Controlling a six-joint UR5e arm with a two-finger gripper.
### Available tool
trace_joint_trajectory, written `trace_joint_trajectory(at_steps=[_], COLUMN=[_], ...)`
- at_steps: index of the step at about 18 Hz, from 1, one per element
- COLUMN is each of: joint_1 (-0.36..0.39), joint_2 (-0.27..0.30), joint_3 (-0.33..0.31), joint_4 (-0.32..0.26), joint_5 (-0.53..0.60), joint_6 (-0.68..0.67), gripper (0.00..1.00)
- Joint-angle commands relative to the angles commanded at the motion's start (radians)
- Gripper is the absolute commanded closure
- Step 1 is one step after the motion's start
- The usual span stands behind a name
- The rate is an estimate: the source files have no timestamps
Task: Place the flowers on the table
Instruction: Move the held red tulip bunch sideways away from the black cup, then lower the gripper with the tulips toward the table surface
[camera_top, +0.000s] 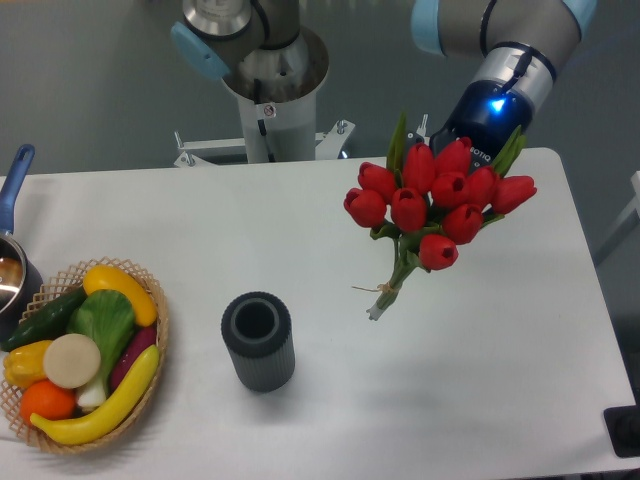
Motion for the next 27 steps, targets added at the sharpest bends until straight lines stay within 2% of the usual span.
trace_joint_trajectory(at_steps=[8,15,20,25,27], joint_1=[0.002,0.002,-0.02,-0.127,-0.149], joint_2=[0.006,0.029,0.055,0.046,0.04], joint_3=[-0.012,0.0,0.0,-0.002,-0.012], joint_4=[0.0,-0.002,-0.003,-0.008,-0.011], joint_5=[0.086,0.294,0.517,0.785,0.877], joint_6=[0.041,0.044,0.052,0.118,0.152], gripper=[0.56,0.56,0.56,0.56,0.56])
